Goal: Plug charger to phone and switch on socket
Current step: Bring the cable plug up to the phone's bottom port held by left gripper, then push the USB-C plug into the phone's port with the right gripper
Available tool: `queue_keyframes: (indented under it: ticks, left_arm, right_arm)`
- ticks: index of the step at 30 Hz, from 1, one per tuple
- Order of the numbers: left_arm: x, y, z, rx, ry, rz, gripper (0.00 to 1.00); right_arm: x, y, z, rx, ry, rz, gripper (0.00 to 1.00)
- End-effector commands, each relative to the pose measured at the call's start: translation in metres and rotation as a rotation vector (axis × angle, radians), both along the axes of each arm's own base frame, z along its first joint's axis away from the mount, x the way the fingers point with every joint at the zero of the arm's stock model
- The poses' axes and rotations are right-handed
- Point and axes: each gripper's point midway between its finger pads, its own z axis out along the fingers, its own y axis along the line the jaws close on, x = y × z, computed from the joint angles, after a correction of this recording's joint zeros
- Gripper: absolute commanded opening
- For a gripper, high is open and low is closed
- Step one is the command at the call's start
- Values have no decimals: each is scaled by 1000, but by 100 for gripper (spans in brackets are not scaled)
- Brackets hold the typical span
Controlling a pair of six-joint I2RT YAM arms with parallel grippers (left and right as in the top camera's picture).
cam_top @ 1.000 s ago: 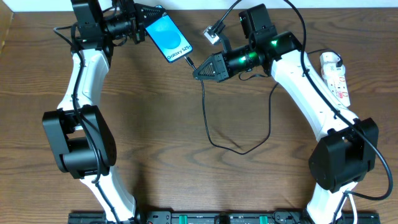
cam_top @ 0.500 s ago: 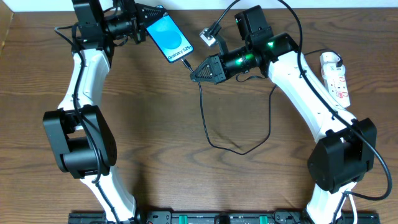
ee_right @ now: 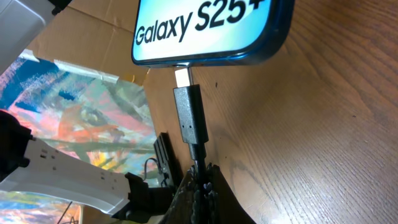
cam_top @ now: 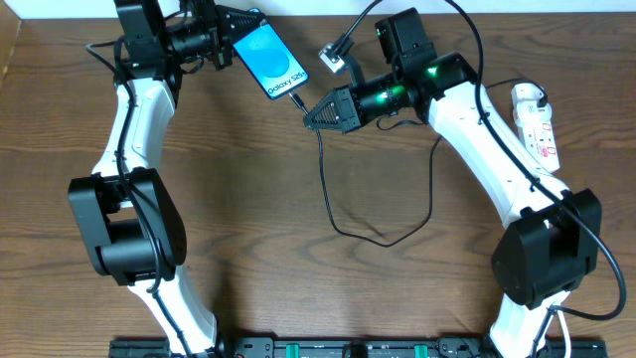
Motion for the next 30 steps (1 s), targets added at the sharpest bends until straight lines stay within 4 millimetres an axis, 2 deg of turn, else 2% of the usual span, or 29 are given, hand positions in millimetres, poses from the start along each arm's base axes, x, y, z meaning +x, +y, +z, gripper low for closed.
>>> queue_keyframes:
  ticks: [1,23,30]
  left_arm:
    - [-8,-5,12,-10,-20,-35,7]
    - [-7,-5,12,8,-60,-39,7]
    - [-5,-3,11,12,-59,-23,7]
  right_arm:
    - [3,0,1,8,3,-5,1]
    - [5,-4,0,5,4,-13,1]
    - [4,-9,-8,-39,11,-23,1]
